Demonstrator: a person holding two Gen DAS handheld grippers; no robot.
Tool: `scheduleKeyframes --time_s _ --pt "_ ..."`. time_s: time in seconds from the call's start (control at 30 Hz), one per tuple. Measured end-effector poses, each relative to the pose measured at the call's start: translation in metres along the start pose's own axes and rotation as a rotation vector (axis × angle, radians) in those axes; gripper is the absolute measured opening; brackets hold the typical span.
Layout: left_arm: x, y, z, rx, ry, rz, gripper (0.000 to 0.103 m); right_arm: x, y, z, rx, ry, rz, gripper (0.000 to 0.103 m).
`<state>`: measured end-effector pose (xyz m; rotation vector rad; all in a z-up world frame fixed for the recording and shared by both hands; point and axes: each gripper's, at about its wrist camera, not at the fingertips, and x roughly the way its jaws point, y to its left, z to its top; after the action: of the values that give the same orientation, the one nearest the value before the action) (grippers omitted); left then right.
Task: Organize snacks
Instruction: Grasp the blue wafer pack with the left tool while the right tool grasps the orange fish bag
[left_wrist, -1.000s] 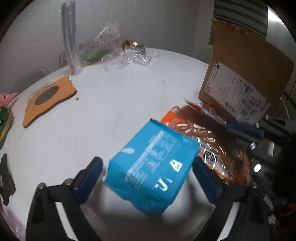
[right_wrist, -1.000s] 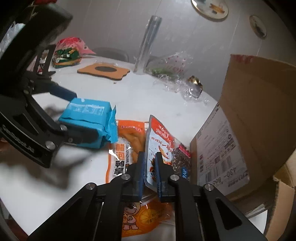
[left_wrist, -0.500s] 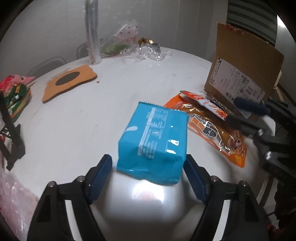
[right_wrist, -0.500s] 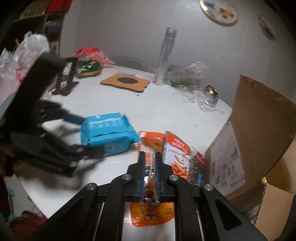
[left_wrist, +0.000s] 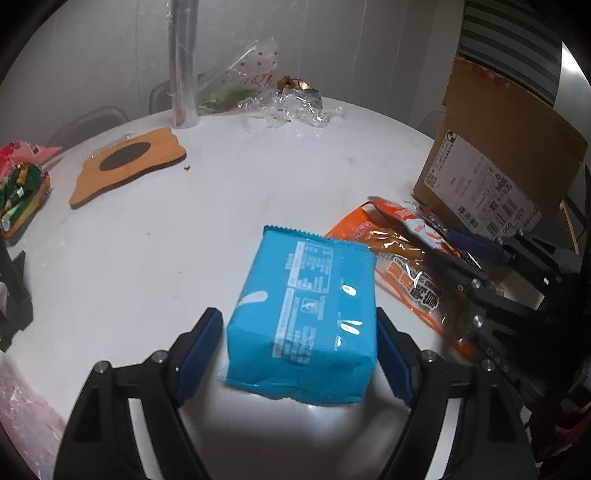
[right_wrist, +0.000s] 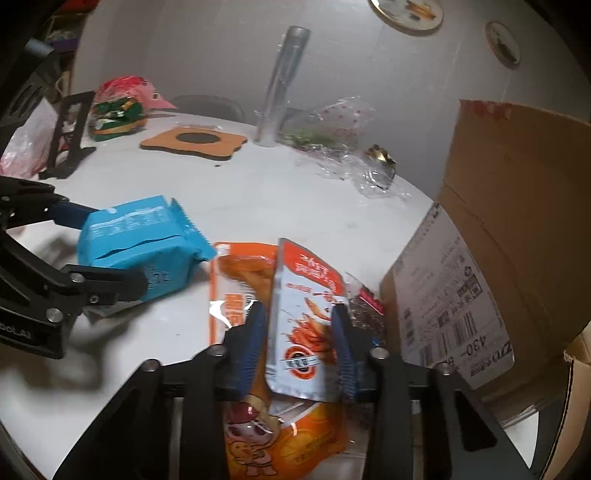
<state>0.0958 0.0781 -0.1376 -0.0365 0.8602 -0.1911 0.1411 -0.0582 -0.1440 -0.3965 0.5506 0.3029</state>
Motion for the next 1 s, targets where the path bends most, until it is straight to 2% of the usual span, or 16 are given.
scheduleKeyframes --time_s 0.1,0.2,0.33,0.5,0.67,0.77,0.83,0.9,1.0 --pt "0.001 0.002 0.001 -0.017 0.002 -0.019 0.076 0.002 0.003 0.0 -0.026 0.012 -0.026 0.005" --pt "0.0 0.003 0.0 -0.026 0.001 -0.039 0.07 0.001 0.006 0.001 -0.032 0.012 -0.04 0.004" --pt "-0.006 0.006 -0.006 -0.033 -0.004 -0.036 0.068 -0.015 0.008 0.006 -0.039 -0.029 -0.021 0.001" --pt "-0.017 0.015 -0.018 -0.066 -0.017 -0.02 0.068 -0.03 0.024 0.009 -0.05 -0.001 0.133 0.001" --pt "-0.024 0.019 -0.026 -0.073 -0.02 -0.013 0.068 -0.028 0.037 0.003 -0.051 0.029 0.214 0.006" --pt "-0.024 0.02 -0.026 -0.071 -0.02 -0.011 0.068 -0.026 0.041 0.0 -0.064 0.039 0.206 0.022" --pt "-0.024 0.02 -0.026 -0.071 -0.017 -0.015 0.068 -0.033 0.037 0.001 -0.045 0.015 0.212 0.047" --pt "-0.022 0.02 -0.024 -0.07 -0.015 -0.022 0.068 -0.037 0.03 0.004 -0.034 0.0 0.213 0.064" --pt "-0.02 0.021 -0.021 -0.071 -0.012 -0.029 0.068 -0.03 0.022 0.013 -0.079 -0.01 0.211 0.076"
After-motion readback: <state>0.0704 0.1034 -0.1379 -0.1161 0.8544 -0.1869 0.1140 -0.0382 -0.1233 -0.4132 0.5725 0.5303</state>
